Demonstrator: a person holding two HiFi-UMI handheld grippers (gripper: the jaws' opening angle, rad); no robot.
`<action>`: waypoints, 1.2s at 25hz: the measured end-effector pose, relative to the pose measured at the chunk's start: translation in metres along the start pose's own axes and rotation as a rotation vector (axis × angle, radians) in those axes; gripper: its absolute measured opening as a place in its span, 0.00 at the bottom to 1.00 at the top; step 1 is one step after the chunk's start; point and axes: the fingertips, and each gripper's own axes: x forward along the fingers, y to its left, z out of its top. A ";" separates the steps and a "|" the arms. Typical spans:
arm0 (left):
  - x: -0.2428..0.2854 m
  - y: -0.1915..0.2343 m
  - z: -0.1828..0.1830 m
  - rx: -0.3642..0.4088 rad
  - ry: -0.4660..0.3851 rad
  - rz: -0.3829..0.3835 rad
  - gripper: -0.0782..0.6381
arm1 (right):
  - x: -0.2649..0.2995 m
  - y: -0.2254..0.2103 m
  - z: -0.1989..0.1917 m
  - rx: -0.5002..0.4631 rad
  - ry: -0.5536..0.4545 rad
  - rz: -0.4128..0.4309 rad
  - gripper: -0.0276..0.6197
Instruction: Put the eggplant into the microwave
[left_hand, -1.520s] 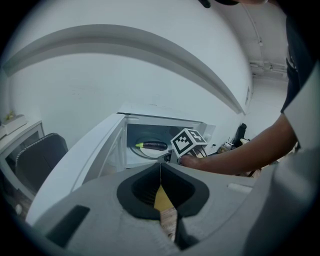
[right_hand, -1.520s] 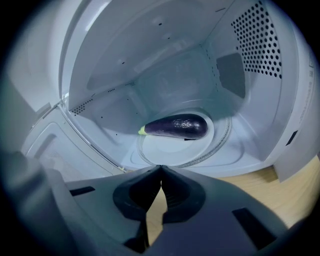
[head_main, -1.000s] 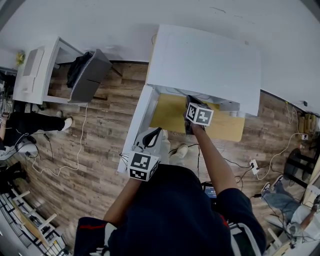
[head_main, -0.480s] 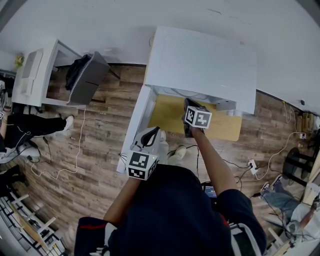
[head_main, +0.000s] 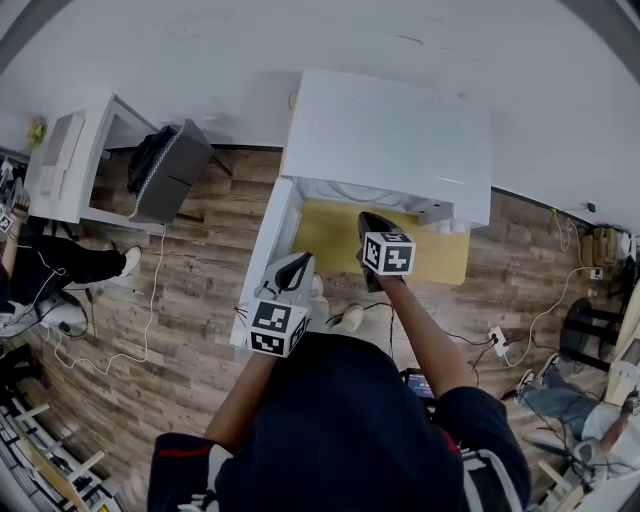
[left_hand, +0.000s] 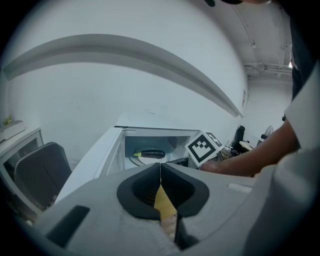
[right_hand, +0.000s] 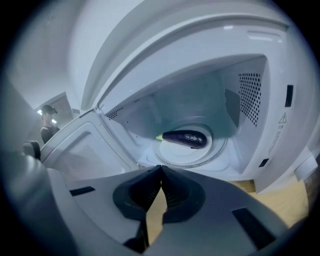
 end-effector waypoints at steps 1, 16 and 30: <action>0.000 -0.001 0.001 0.002 -0.004 -0.002 0.13 | -0.005 0.002 0.002 -0.007 -0.009 0.005 0.06; -0.005 -0.009 0.040 0.090 -0.092 0.023 0.13 | -0.101 0.028 0.069 -0.099 -0.217 0.096 0.06; -0.020 -0.002 0.088 0.152 -0.192 0.071 0.13 | -0.174 0.086 0.142 -0.241 -0.419 0.186 0.06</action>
